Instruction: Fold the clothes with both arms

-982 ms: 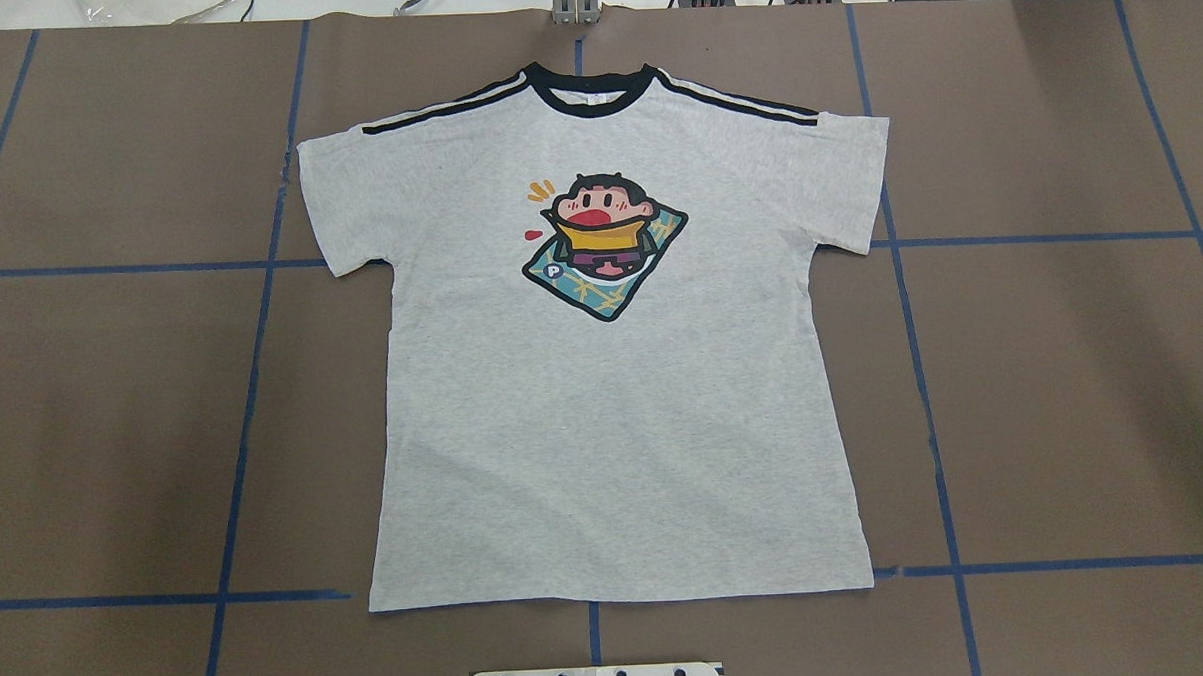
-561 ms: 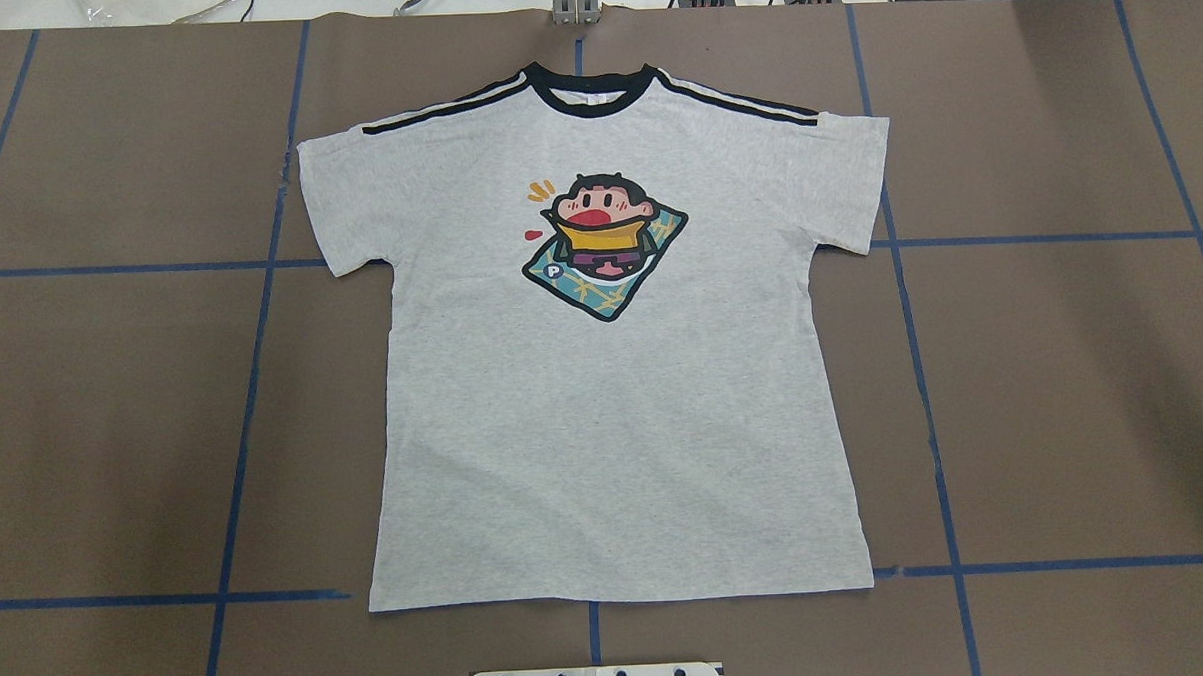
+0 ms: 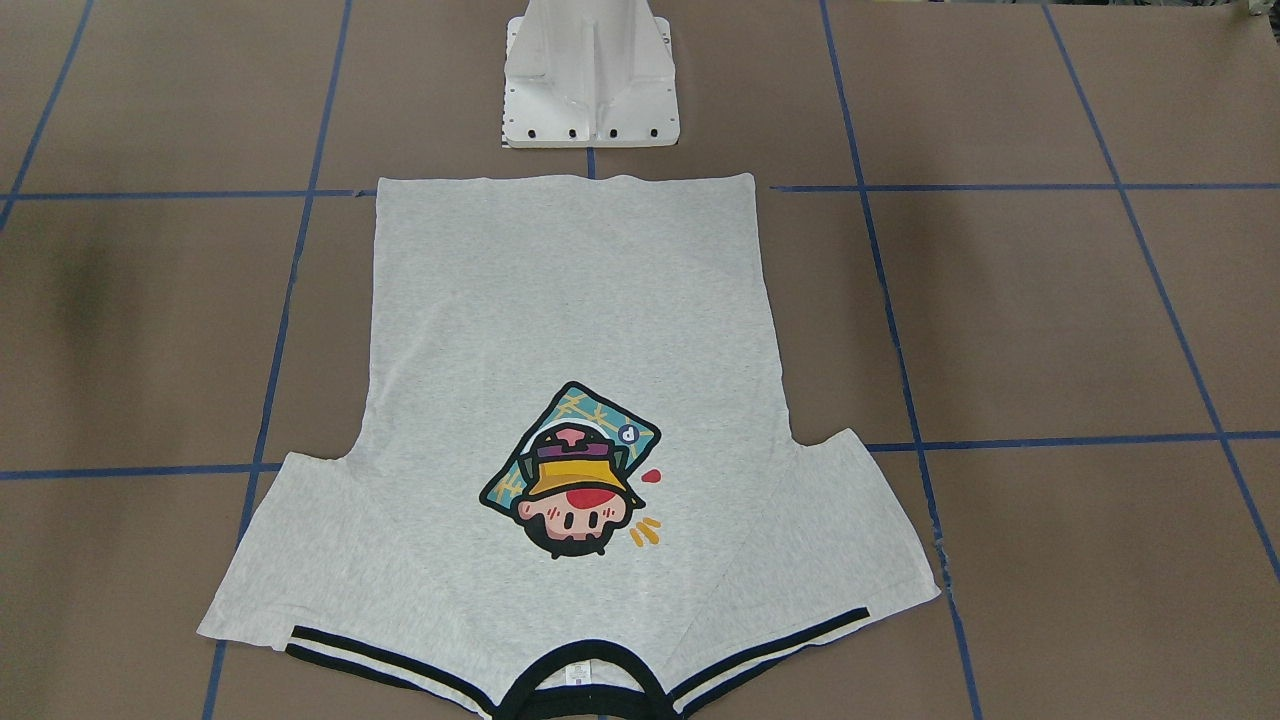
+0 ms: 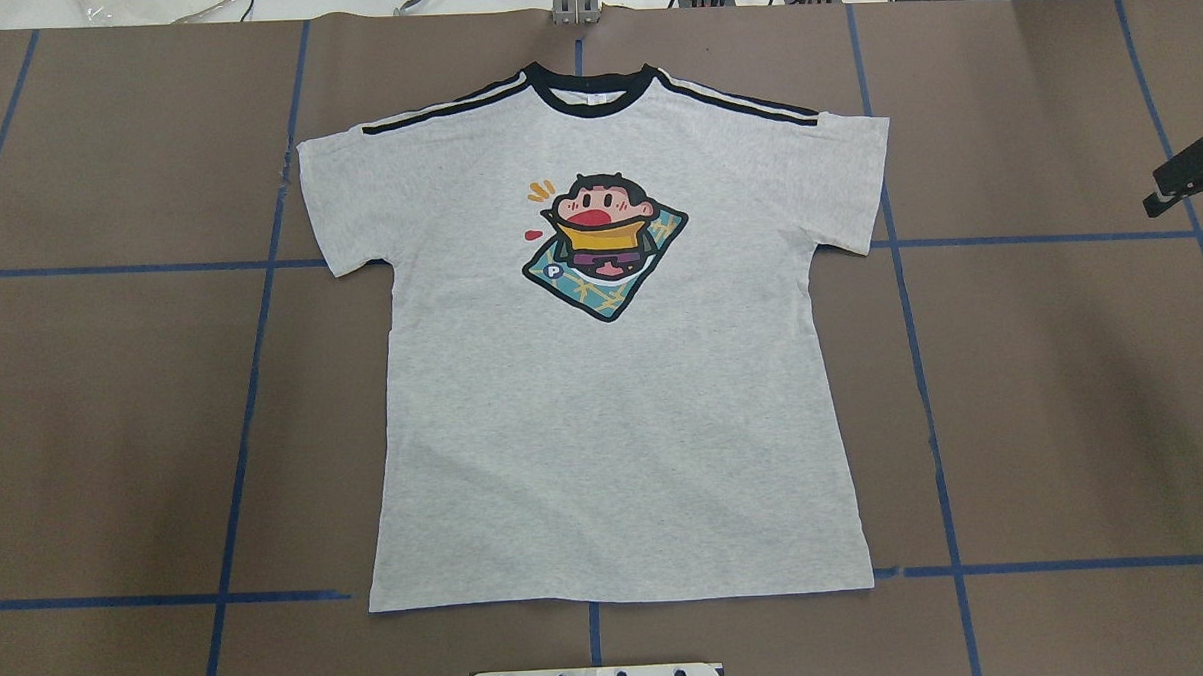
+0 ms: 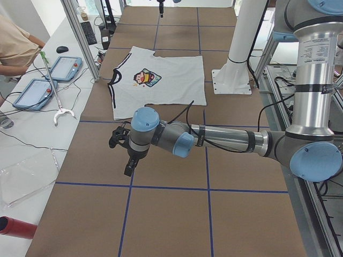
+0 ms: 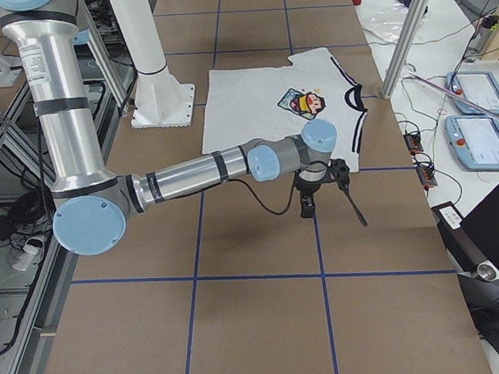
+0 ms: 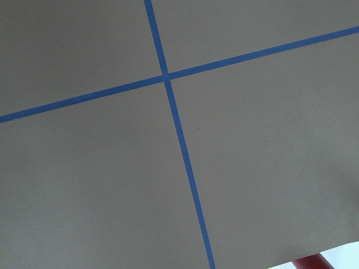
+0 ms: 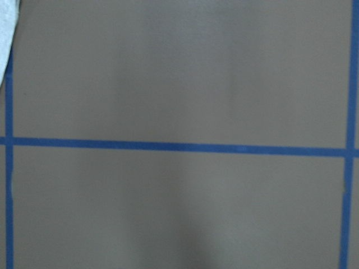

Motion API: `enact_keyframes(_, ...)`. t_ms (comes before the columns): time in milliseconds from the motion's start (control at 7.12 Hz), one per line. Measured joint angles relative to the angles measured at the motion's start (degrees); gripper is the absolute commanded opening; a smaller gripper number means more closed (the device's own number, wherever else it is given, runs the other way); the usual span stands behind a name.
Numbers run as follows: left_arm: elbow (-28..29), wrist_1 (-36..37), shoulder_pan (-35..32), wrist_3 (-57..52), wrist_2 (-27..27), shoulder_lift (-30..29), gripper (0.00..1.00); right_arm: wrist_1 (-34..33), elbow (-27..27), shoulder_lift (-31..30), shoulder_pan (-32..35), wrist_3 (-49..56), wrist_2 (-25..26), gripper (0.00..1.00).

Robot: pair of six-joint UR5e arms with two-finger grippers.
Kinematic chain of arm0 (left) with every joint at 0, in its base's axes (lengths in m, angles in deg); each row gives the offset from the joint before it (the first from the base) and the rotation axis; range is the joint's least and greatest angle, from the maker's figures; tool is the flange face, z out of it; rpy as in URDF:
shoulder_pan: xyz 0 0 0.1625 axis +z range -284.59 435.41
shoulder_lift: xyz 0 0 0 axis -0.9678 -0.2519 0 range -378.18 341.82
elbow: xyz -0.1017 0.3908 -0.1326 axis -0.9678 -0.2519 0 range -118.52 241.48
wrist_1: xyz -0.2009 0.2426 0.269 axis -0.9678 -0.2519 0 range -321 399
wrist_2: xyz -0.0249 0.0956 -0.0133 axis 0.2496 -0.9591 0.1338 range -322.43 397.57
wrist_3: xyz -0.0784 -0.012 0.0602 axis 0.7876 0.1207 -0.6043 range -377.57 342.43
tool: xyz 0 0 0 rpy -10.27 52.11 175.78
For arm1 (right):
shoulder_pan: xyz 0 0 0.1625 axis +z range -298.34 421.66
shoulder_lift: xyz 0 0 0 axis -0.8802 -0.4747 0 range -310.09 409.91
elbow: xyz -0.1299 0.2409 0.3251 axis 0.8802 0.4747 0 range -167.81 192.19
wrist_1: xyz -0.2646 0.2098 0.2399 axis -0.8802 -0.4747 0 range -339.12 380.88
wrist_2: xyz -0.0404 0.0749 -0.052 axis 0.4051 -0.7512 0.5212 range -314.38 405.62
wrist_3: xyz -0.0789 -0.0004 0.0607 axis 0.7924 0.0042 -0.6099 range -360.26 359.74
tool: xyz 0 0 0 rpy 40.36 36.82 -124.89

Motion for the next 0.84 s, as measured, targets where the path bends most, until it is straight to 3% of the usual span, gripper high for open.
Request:
enact_keyframes(140,0.4,-1.3,0.0,0.0,0.2,0.0,1.0,7.8,5.8,4.3,-2.6,-5.8,1.1,1.0)
enact_keyframes(421,0.7,-1.8,0.1,0.2,2.9,0.1,1.0,26.7,17.8,12.9,-8.1,-22.9,8.1,0.99)
enact_keyframes(702,0.9,-2.1,0.1,0.2,4.4,0.1,1.0,36.2,26.1,20.8,-13.9,-36.8,18.7,0.99)
enact_keyframes(842,0.9,-2.2,0.1,0.2,4.5,0.1,1.0,39.6,30.9,24.3,-15.6,-41.4,23.2,0.92)
